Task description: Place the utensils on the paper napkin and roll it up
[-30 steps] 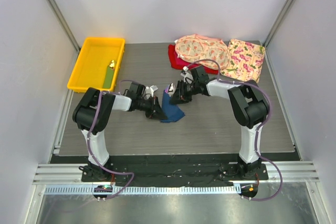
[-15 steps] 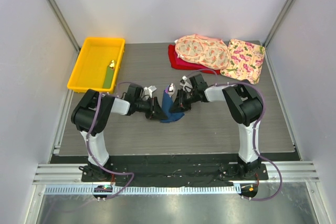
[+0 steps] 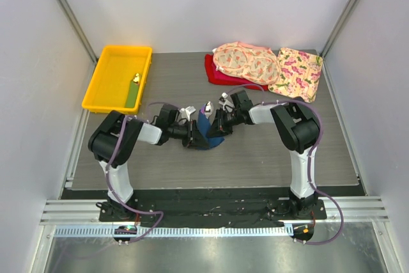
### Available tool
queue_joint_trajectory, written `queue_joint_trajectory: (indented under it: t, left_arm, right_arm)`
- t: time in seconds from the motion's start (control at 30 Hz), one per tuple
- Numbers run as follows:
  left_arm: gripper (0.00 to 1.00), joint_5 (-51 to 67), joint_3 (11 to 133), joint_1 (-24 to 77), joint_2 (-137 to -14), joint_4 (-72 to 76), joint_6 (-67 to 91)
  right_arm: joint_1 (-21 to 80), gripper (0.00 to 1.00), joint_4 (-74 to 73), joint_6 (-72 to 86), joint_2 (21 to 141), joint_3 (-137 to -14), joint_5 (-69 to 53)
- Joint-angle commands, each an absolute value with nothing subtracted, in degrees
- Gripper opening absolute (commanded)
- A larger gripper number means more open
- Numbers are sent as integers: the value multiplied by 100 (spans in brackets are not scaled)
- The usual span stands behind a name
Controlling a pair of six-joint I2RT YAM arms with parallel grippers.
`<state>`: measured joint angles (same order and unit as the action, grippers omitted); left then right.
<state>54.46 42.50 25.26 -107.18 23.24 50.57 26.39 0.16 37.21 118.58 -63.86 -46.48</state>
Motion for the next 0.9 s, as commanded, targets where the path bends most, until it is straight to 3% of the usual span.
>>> queue_joint_trajectory:
  t: [0.0, 0.23, 0.3, 0.5, 0.63, 0.87]
  left_arm:
    - [20, 5187, 4008, 2435, -11169, 2242, 5036]
    - [18, 5194, 3990, 2145, -11585, 2083, 5036]
    - [22, 5430, 3912, 2206, -11427, 2293, 5027]
    - [34, 5845, 4024, 2206, -9836, 1980, 4641]
    - [32, 5652, 4542, 2101, -9632, 1688, 4509]
    - [22, 5590, 4650, 2118, -10607, 1915, 4658]
  right_arm:
    - [2663, 19, -299, 3393, 12138, -6328, -4043]
    - [2672, 19, -430, 3270, 12173, -6398, -3955]
    - [2672, 19, -448, 3226, 12190, -6398, -3946]
    - [2681, 19, -501, 3146, 12208, -6407, -3937]
    - [2681, 19, -501, 3111, 12217, -6390, -3937]
    - [2681, 19, -492, 3111, 12173, -6398, -3938]
